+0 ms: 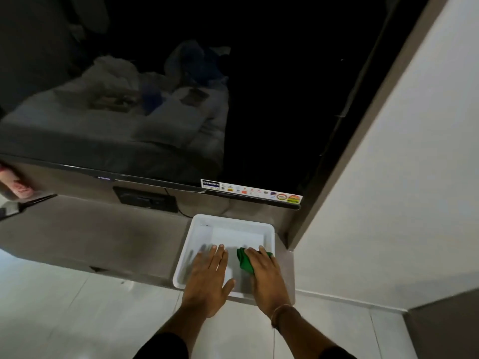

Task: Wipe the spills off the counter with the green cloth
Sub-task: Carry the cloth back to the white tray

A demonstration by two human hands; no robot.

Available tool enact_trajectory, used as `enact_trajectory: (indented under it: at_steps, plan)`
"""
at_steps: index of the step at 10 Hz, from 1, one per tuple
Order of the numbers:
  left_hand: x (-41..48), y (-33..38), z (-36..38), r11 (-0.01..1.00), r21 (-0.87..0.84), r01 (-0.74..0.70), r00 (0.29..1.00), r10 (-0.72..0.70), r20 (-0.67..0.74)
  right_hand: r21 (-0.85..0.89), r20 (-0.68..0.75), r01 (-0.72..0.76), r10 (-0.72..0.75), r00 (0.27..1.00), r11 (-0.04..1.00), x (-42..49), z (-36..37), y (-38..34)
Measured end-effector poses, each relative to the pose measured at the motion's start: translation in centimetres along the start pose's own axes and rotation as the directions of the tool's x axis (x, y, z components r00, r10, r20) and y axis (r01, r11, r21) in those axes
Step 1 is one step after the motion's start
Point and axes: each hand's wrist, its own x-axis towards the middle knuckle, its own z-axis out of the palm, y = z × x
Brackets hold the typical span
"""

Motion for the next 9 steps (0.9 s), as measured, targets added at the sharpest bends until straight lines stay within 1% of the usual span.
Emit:
enact_trajectory:
  at_steps: [1, 2, 3, 4, 5, 6, 7, 8, 9]
  plan:
    - [2.1, -2.0, 0.5, 1.0, 0.006, 0.012, 1.0, -0.012, 0.027, -0.066, 0.038, -0.013, 0.016, 0.999, 0.998, 2.3, 1.9, -0.7]
    - [4.9, -3.5, 1.4, 0.999, -0.007, -0.036, 0.999, 0.036, -0.003, -0.174, 0.087, -0.04, 0.055, 0.995, 0.984, 5.3, 4.0, 0.0]
    - [6.2, -4.2, 2.7, 0.999, -0.008, -0.051, 0.999, 0.051, 0.009, -0.218, 0.075, -0.066, 0.084, 0.994, 0.974, 6.6, 5.3, 0.6]
    - [7.3, -5.0, 4.8, 0.998, -0.018, -0.052, 0.998, 0.053, 0.041, -0.269, 0.11, -0.057, 0.09, 0.99, 0.961, 7.0, 7.2, 1.6]
    - [7.4, -5.4, 5.8, 0.997, -0.067, -0.045, 0.997, 0.049, 0.064, -0.273, 0.176, -0.048, 0.099, 0.979, 0.961, 6.7, 8.3, 2.2]
    - [7.2, -5.6, 6.0, 0.997, -0.068, -0.036, 0.997, 0.04, 0.063, -0.29, 0.234, -0.033, 0.104, 0.967, 0.956, 6.6, 8.6, 2.6]
    - [7.2, -5.4, 5.4, 0.998, -0.052, -0.044, 0.998, 0.047, 0.05, -0.309, 0.258, -0.031, 0.116, 0.959, 0.95, 6.9, 8.6, 2.7]
    - [6.5, -4.2, 3.4, 0.998, -0.012, -0.069, 0.997, 0.07, 0.026, -0.25, 0.281, -0.063, 0.135, 0.95, 0.966, 7.0, 6.5, 1.5]
    - [4.5, -2.7, 2.2, 0.995, -0.026, -0.095, 0.994, 0.093, -0.061, -0.106, 0.197, -0.113, 0.132, 0.971, 0.988, 4.6, 4.4, 0.9]
